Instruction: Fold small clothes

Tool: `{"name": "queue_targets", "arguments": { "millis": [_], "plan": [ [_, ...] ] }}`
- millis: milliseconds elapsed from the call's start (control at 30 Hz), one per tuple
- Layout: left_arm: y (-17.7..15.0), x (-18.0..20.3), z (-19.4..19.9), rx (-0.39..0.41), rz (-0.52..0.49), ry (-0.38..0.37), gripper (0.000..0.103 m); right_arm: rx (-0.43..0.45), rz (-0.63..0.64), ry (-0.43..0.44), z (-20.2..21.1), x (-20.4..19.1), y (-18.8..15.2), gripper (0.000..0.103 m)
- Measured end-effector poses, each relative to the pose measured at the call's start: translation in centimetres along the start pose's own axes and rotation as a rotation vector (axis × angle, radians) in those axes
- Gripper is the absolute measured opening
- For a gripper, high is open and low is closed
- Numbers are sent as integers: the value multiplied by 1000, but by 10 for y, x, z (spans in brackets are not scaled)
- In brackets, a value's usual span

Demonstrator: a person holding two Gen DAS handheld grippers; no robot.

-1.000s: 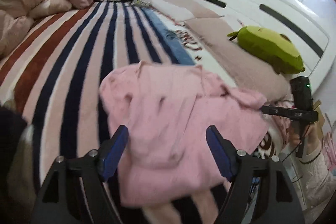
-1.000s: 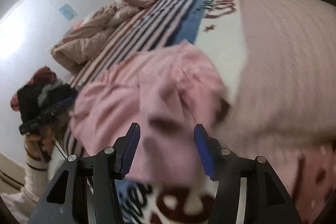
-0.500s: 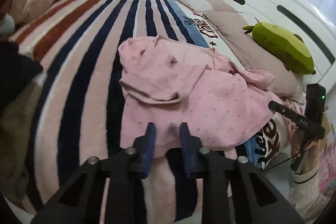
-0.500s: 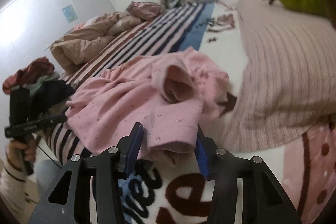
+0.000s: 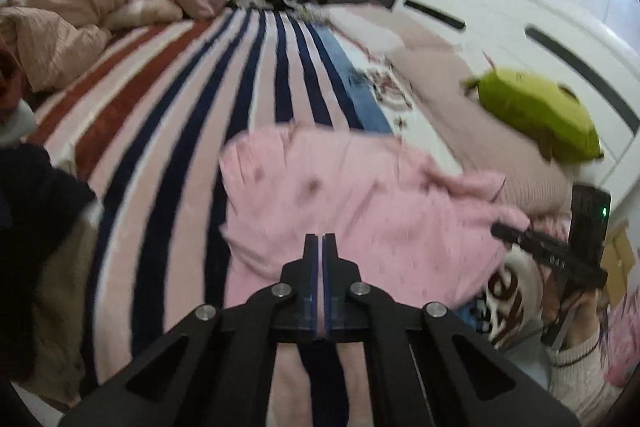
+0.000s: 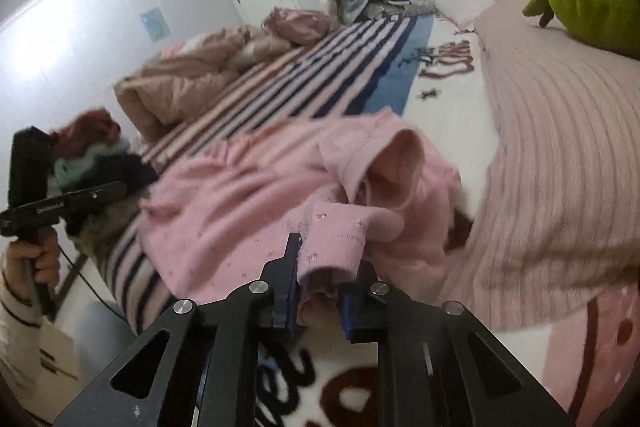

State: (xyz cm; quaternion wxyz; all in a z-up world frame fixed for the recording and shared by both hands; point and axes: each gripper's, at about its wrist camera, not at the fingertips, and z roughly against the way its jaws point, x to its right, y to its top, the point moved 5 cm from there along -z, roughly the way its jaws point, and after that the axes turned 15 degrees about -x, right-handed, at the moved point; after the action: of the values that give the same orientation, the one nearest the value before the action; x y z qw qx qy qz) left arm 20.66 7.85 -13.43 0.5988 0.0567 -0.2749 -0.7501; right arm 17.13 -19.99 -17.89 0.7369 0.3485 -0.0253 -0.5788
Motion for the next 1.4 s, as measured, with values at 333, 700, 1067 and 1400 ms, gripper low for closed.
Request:
{"name": "queue_targets", "arguments": {
  "millis": [333,700,1067,1400],
  "plan": [
    [66,-39,-5,65,43,69,0,0,24,4,7,2,73,7],
    [6,-31,-13,-66,-44,-91,65,4,64,-13,13,-1,86,6],
    [-42,-1,-60,-157,-139,-25,68,50,36,2,41,-11,64,6],
    [-58,19,-75,-143,-334,262,84,22,31,-25,42,-8,55,6]
  ]
}}
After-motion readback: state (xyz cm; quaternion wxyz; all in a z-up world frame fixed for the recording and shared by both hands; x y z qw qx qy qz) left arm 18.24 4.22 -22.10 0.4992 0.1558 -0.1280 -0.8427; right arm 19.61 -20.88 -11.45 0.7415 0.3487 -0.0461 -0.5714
